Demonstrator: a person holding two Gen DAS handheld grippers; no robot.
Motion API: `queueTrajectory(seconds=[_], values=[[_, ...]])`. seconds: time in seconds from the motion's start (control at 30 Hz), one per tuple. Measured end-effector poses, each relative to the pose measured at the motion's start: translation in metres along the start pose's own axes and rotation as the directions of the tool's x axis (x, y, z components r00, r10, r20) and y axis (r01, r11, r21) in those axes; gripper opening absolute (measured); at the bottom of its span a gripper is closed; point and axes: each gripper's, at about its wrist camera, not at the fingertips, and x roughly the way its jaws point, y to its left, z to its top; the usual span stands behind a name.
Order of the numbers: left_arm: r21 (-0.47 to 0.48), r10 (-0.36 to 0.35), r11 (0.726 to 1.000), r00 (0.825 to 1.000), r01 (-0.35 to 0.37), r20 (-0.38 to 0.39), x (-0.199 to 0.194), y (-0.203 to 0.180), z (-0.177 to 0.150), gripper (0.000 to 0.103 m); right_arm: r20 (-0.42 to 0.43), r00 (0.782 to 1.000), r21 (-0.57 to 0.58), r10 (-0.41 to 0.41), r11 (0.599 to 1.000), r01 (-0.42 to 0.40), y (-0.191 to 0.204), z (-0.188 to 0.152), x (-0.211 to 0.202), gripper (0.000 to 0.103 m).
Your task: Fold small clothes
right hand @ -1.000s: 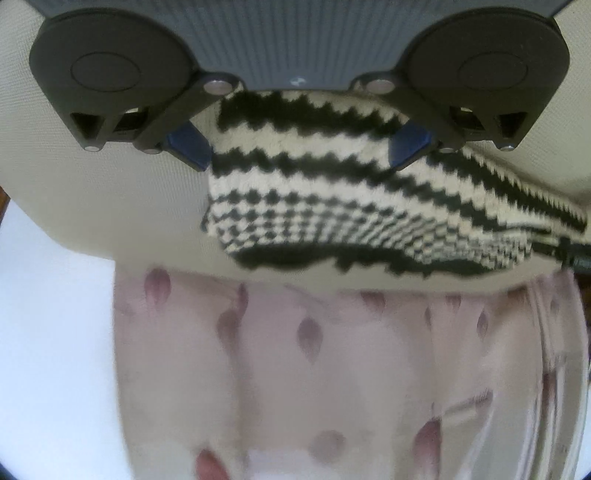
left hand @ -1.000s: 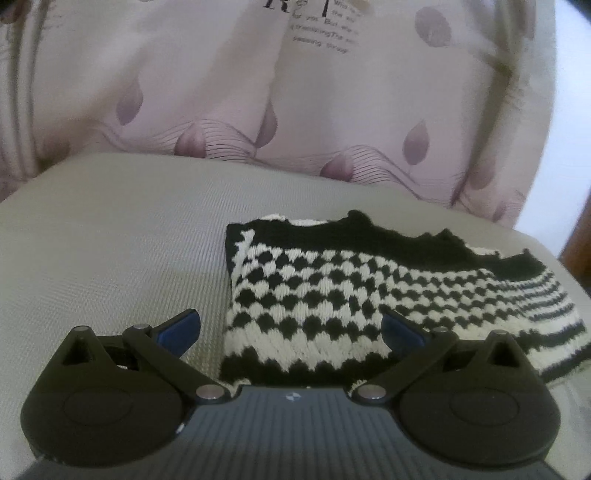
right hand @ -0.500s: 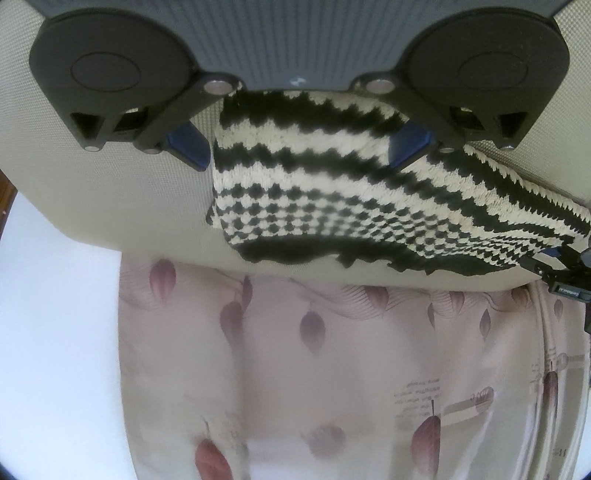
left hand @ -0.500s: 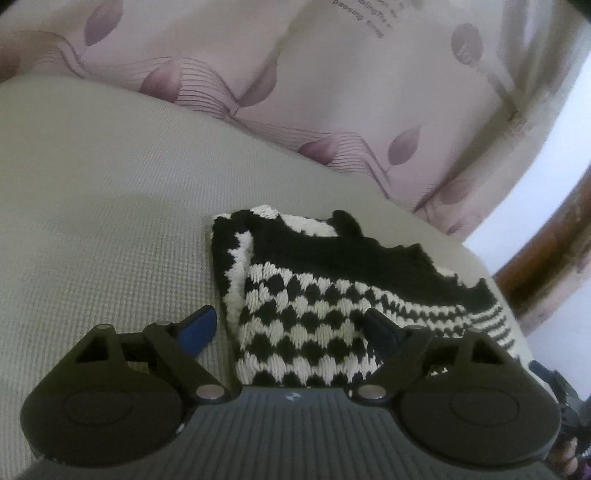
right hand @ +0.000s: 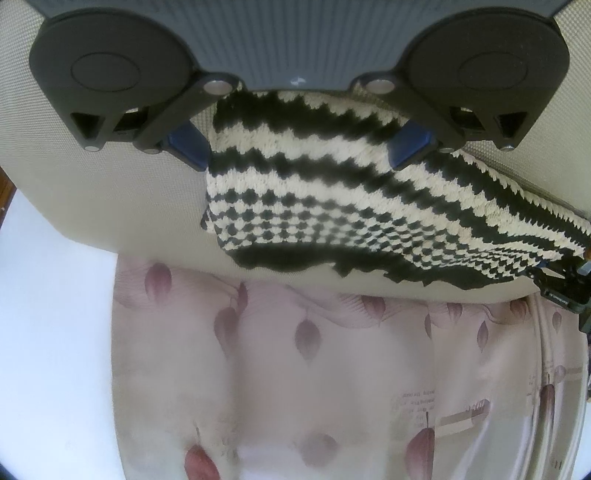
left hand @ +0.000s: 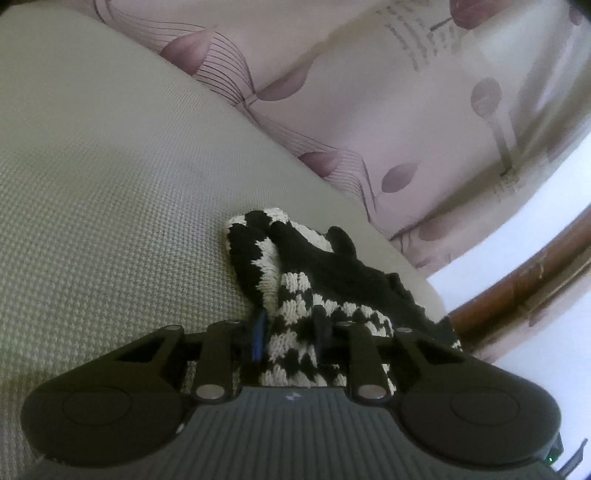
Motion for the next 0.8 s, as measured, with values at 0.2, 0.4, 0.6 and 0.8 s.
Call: queueTrajectory(seconds=[0.2,0.4,0.6,0.8], values=[[0.023,-0.052,0.998,0.999,0.052,-0.016,0.005,-0.004,0.001,0.055,-0.01,1.0,-0.011,-0.005,1.0,0.005,0.002,0.001,0.002,0.103],[0.036,0.038,0.999,0.999,-0.038,0.005,0.01,-0.008,-0.004,0.024,-0.016,1.0,-0.018,-0.007,1.0,0.007,0.003,0.001,0.003,0.103],[0.069,0.136,0.988,0.988,-0.141,0.069,0.003,-0.037,-0.012,0.02,-0.014,1.0,-0.018,-0.003,1.0,0.003,0.003,0.0,0.002,0.103],[0.04,0.145,0.988,0.984,-0.15,0.104,-0.009,-0.091,-0.004,0.019,0.025,1.0,0.022,0.003,1.0,-0.003,-0.004,0.0,-0.004,0.103]])
